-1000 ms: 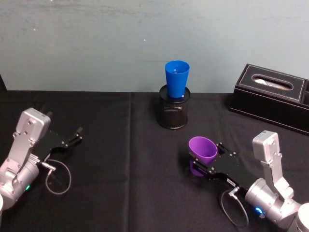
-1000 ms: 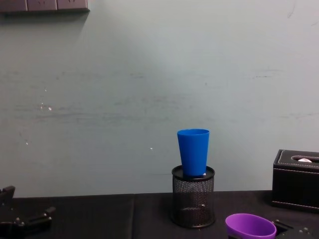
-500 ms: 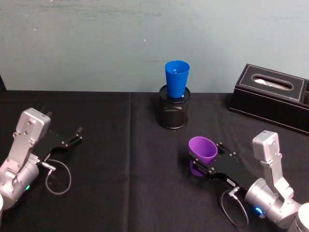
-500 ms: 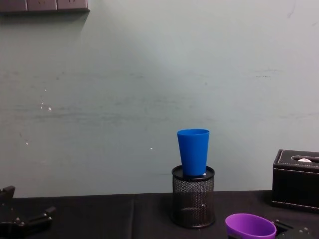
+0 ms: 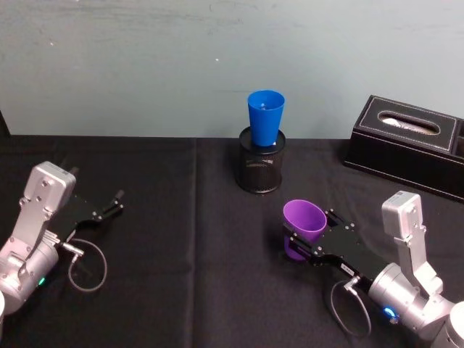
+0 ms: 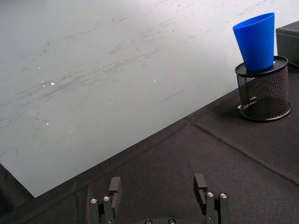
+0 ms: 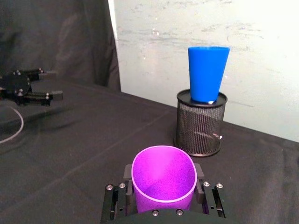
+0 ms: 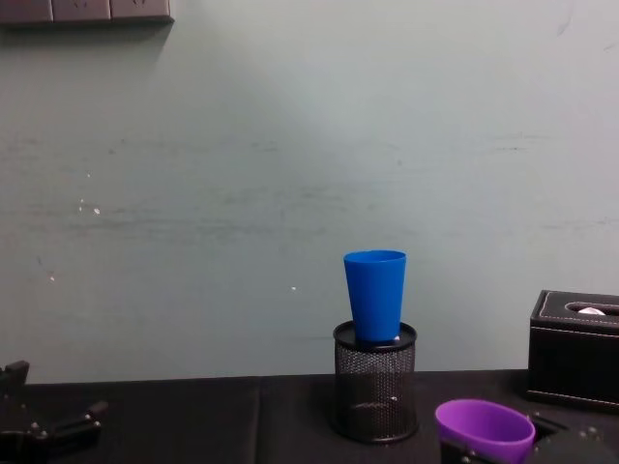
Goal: Pick up one cup with a gripper and tap it against the other cup.
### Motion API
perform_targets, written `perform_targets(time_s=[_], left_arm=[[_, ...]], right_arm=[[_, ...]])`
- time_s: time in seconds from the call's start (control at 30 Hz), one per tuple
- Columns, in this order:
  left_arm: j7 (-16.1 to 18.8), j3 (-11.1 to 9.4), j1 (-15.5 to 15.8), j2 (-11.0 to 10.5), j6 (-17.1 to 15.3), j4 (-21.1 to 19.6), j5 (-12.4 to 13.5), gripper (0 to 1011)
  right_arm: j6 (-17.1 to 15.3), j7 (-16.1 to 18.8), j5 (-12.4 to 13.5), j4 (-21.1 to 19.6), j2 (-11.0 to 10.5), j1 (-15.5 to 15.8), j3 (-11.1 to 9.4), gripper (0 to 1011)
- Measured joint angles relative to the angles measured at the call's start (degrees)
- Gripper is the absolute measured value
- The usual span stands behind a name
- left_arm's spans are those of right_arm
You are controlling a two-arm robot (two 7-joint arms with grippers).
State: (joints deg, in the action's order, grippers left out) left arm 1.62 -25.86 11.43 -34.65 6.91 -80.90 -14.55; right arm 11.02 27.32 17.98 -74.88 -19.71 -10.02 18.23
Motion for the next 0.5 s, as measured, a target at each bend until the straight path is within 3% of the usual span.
perform_targets(time_s=[0.27, 0.5], left_arm=[[0.0, 0.0, 0.0, 0.0, 0.0, 0.0, 0.0, 1012], [0.0, 0.0, 0.0, 0.0, 0.0, 0.0, 0.0, 1012]], right_arm=[[-1.8, -0.6, 1.6, -2.6, -0.3, 0.7, -0.9, 731], [-1.3, -2.0, 2.4, -6.1, -0.8, 1.8, -2.4, 731]])
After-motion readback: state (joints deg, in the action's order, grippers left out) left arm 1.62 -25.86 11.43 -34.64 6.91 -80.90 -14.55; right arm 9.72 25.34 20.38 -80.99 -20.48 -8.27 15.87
